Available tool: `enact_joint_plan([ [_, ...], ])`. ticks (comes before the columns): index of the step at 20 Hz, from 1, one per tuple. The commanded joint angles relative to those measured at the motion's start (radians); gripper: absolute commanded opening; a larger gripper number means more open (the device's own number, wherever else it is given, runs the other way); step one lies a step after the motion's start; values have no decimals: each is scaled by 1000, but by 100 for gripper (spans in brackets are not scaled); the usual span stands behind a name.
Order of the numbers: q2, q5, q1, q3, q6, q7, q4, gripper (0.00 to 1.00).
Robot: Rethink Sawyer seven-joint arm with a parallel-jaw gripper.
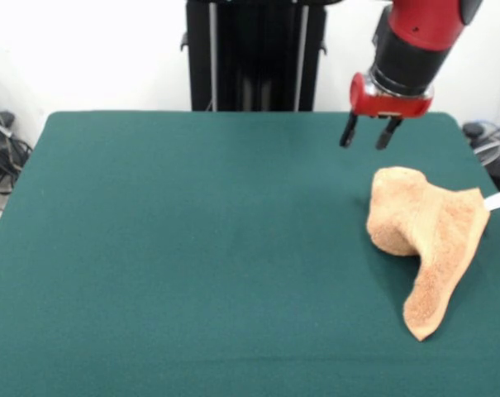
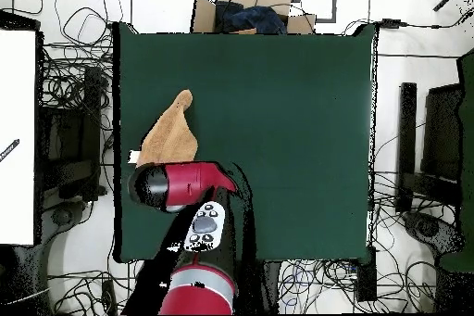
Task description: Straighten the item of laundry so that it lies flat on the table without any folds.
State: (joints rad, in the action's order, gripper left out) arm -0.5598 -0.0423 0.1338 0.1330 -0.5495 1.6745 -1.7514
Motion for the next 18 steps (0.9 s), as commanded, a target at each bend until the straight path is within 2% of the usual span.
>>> enact_joint_plan([
  [1, -18, 0, 33, 35, 63, 238, -75, 100],
  [3, -41, 9, 45, 43, 99, 260, -102, 100],
  [8, -61, 54, -54, -107, 260, 221, -222, 100],
  [18, 4, 62, -98, -168, 369, 214, -256, 100],
])
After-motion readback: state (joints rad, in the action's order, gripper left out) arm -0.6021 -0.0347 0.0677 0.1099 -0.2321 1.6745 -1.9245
